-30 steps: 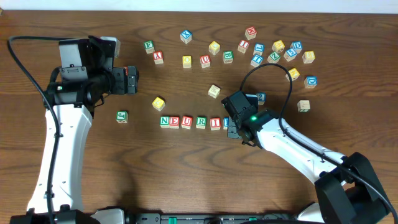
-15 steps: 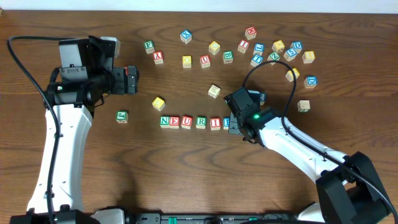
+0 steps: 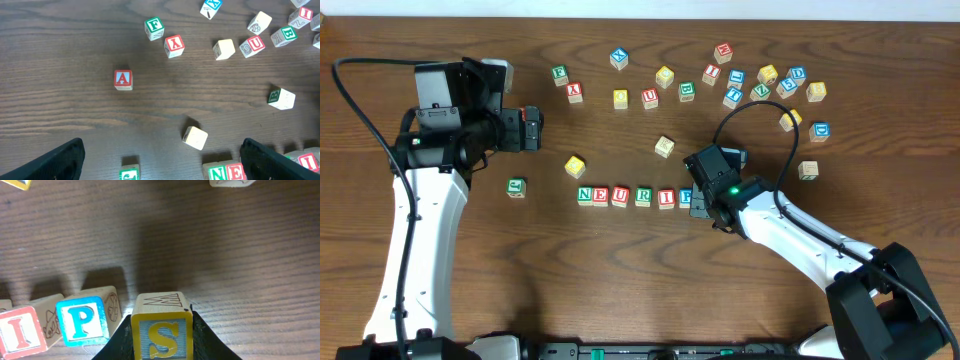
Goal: Spell out NEURIPS
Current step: 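Lower the yellow S block to the right of the blue P block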
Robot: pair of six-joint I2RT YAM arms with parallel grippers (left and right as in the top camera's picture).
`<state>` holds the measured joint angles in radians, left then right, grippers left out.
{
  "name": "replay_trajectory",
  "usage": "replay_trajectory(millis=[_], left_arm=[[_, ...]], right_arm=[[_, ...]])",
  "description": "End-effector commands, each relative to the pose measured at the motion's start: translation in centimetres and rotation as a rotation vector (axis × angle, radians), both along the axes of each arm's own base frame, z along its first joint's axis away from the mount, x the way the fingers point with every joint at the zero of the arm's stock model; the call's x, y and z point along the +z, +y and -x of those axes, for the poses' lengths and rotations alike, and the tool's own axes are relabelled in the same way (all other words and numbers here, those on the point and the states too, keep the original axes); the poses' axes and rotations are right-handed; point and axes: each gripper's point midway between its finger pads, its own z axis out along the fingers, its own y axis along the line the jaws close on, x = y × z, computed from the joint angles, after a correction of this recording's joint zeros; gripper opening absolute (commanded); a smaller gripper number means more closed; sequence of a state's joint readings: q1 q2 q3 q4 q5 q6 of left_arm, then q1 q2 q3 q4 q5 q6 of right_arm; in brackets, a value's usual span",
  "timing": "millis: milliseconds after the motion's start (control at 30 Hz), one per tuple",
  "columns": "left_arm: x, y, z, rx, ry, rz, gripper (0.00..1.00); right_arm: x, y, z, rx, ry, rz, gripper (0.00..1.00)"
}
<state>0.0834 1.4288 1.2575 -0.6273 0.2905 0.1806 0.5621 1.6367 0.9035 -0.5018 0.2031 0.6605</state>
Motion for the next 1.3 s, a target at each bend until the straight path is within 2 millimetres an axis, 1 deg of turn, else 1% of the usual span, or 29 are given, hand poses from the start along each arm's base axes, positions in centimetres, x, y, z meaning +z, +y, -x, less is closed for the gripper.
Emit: replay_trajectory(millis=[0,167,333,833,1267], left_arm=[[1.1,0.0,-0.3,-0.003,-0.026,0.008,0.97],[1.1,0.0,-0.3,-0.004,-0.026,0.008,0.98],[1.1,0.0,-0.3,-0.003,-0.026,0.008,0.98],[1.1,0.0,-0.3,-0.003,-0.026,0.008,0.98],[1.1,0.0,-0.3,-0.003,-0.026,0.008,0.97]], right_arm=[[0.2,-0.5,-0.2,0.001,-0.022,0.013,0.08],[0.1,-0.4,-0.2,-0.001,-0.026,0.009,0.07],[-0.6,-0.4,-0.2,-0.003,-0.041,-0.002,0.07],[-0.8,-0.3,-0.2,-0.007,-0.047,-0.013,0.06],[-1.4,-0.1,-0.2,-0.003,-0.045,-0.027,0.06]])
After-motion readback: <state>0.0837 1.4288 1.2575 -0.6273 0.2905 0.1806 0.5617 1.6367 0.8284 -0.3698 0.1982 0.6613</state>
